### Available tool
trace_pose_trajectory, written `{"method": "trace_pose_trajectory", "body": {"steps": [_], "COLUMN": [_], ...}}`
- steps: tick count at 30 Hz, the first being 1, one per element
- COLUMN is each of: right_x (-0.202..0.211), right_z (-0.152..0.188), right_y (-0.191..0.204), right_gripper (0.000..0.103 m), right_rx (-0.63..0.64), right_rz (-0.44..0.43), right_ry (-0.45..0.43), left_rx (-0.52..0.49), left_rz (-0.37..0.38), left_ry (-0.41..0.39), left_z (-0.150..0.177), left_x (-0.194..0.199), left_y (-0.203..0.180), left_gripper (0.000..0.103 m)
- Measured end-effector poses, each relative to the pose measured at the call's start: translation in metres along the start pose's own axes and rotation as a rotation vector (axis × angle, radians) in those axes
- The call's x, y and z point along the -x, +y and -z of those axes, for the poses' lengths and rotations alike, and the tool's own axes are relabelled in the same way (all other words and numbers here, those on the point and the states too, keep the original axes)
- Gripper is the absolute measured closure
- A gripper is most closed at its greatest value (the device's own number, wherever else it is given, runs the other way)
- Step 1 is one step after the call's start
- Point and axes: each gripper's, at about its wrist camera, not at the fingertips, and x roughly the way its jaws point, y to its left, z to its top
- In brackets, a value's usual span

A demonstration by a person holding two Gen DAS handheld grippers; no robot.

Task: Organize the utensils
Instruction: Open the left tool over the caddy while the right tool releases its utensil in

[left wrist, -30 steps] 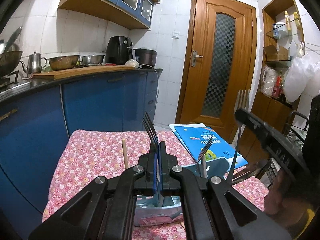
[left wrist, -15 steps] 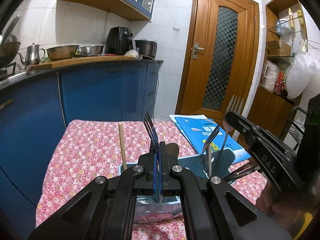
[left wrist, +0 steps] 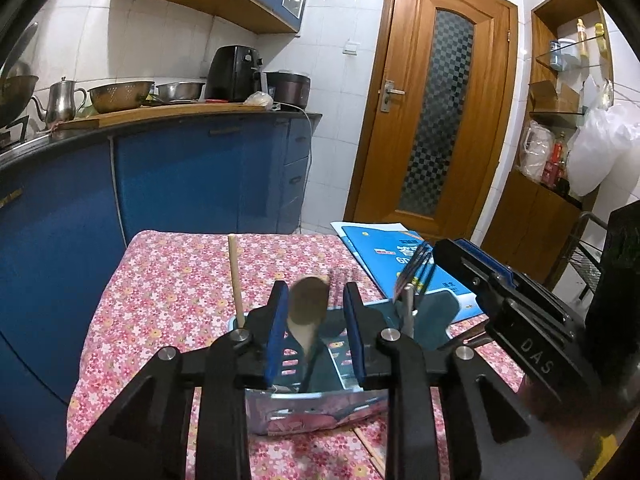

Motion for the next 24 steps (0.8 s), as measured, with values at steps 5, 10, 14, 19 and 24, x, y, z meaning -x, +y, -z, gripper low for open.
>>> {"method": "trace_pose_trajectory", "body": {"steps": [5,10,14,19,24], "right_x": [0.016,0.036,0.05,0.068,0.081], "right_z": [-0.004,-0.005,-0.003,0.002,0.009], "right_y": [0.0,0.004,0.009,0.018,0.024], "right_gripper": [0.07,0.07,0.07,0.07,0.07], "right_rx": [-0.042,-0.069,-0.065,-0.061,-0.052], "right_rz": [-0.017,-0.036,-0.045,-0.055,-0.051], "right_ry": [-0.013,-0.004,0.013,0.04,0.069], "left_rx": [-0.014,-0.027,-0.012,-0.003,-0.002], "left_rz": [0.017,0.016,0.023,0.022,0.026], "left_ry": [0.003,0.001,0.016,0.044,0.071], "left_z": [0.0,0.003,0.008,0.017,0.028], "left_x": [0.015,0.033,0.048,0.062,0.074], "left_y": [-0.006,-0.01,-0.009,-0.01,-0.014], "left_gripper": [0.075,0.075,0.075,0.075,0.075]}}
